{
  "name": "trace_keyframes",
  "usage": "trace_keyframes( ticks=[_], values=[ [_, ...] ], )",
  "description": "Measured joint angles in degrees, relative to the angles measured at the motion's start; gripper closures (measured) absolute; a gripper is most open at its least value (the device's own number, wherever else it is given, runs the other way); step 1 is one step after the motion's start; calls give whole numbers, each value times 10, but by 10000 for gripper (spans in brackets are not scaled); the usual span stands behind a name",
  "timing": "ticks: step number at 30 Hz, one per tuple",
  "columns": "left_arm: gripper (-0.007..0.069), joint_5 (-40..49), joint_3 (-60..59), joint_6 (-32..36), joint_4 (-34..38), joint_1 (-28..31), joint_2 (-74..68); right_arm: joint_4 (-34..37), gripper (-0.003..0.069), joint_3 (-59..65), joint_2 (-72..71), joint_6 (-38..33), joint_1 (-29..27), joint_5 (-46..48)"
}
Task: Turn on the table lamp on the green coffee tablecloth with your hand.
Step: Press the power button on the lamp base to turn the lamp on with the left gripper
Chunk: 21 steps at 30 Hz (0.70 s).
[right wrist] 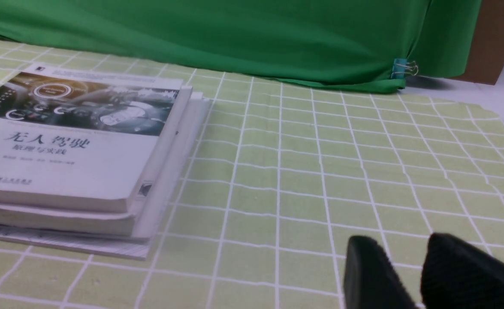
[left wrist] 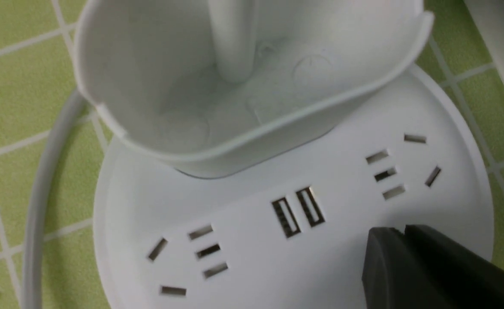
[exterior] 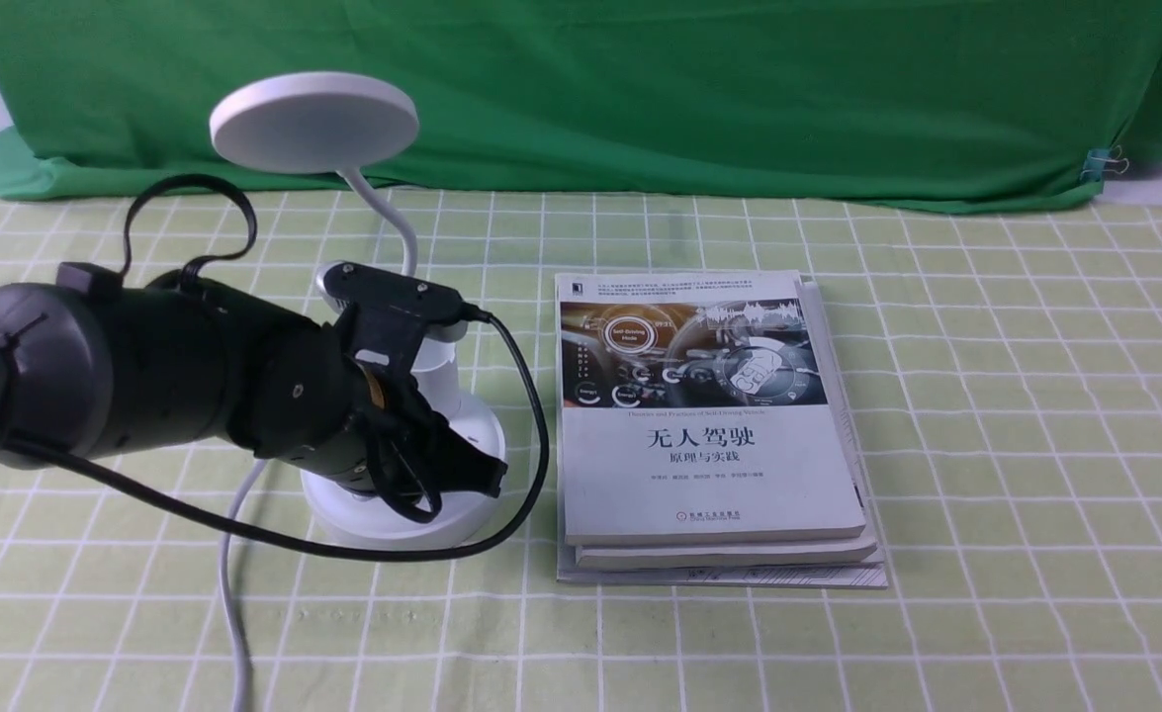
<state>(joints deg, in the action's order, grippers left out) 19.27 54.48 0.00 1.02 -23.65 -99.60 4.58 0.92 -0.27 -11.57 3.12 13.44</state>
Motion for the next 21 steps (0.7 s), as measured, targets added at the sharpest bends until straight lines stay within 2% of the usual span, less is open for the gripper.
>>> trace_keyframes(
  ticks=[11,17,21],
  values=[
    [610,8,1,-4,-1,0,8,0,414,0,0,0,0,0],
    [610,69,-2,-13,2,0,75,0,414,0,0,0,0,0],
    [610,103,-51,6,32,0,152,0,414,0,0,0,0,0]
  ],
)
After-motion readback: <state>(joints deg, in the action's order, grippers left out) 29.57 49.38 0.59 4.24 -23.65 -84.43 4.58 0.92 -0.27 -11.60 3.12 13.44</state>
